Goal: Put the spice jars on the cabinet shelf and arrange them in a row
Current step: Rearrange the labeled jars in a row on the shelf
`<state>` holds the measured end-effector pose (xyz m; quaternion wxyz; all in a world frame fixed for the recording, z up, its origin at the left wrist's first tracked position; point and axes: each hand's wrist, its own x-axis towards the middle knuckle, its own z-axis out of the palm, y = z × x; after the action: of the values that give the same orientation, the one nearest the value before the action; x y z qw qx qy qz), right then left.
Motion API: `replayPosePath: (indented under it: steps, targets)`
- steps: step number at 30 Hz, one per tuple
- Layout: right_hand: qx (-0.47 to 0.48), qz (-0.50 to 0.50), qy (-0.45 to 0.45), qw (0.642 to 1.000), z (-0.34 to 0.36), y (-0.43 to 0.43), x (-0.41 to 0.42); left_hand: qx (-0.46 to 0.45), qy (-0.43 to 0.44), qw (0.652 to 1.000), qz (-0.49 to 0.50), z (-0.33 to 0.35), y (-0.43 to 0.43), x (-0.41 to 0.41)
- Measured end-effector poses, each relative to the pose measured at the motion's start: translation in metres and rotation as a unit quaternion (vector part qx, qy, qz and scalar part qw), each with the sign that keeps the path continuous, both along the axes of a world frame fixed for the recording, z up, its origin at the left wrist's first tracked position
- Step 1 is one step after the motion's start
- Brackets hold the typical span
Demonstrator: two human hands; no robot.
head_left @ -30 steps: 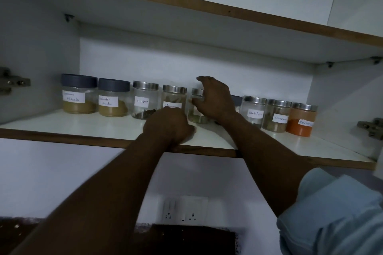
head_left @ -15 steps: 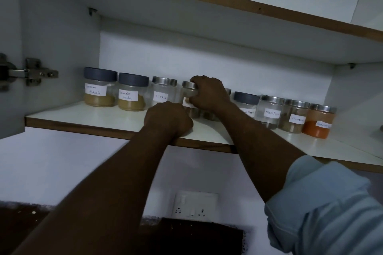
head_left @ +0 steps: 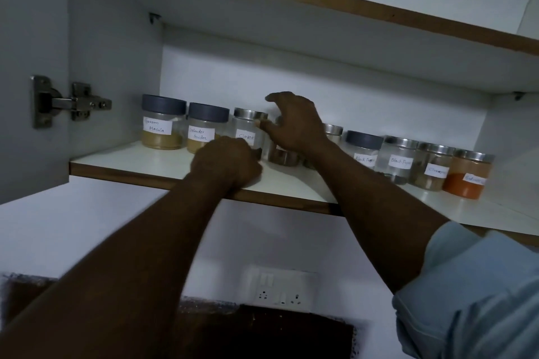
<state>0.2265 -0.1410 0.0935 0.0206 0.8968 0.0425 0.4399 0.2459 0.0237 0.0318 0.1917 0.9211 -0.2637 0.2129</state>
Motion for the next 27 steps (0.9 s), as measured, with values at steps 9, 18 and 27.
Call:
replayPosePath:
  steps: [9, 18, 27]
  targets:
    - [-0.057, -0.055, 0.046, 0.996, -0.012, 0.036, 0.031, 0.034, -0.003, 0.999, 0.040, -0.003, 0.021, 0.027]
    - [-0.042, -0.072, 0.054, 0.995, -0.014, 0.034, 0.035, 0.040, -0.002, 0.999, 0.030, 0.001, 0.024, 0.020]
    - [-0.008, -0.037, 0.034, 0.999, -0.014, 0.042, 0.032, -0.011, -0.003, 0.999, 0.050, 0.001, 0.080, 0.027]
